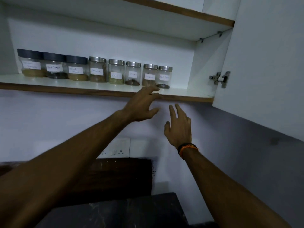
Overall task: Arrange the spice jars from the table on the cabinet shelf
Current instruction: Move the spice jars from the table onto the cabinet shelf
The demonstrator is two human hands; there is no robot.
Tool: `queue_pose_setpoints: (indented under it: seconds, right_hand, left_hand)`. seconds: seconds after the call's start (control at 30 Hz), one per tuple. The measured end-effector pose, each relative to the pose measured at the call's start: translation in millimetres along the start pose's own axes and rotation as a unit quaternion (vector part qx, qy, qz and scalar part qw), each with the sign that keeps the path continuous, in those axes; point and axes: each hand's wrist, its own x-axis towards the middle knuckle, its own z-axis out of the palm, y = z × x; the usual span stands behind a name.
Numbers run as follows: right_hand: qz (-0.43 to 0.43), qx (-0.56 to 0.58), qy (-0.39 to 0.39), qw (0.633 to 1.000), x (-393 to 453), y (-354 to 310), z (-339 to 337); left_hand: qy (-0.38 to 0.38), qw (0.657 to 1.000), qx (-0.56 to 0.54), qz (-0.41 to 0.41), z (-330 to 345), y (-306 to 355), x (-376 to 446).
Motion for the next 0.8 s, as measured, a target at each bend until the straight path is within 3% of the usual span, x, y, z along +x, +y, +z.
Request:
queue_pose_setpoints:
  seconds: [0.17,0.3,0.5,0.7,0.8]
  right_hand:
    - [0.034,0.012,-0.168,0.985,-75,-1,20]
    - [0.057,0.021,-0.279,0.958,-137,-1,34]
    - [0.127,0.029,-0.418,0.899,-212,9,41]
    - [0.182,0.038,-0.504,0.844,-284,13,47]
    - [0.193,0.057,-0.515,0.833,-311,12,47]
  left_hand:
    - [0.027,1.000,-0.005,0.001,35,24,-64]
    - [-0.106,0.993,-0.040,-0.036,84,43,-128]
    - [-0.277,0.954,-0.072,-0.091,142,69,-204]
    - [-0.377,0.909,-0.104,-0.143,182,91,-267]
    - [-0.411,0.893,-0.108,-0.151,197,100,-286]
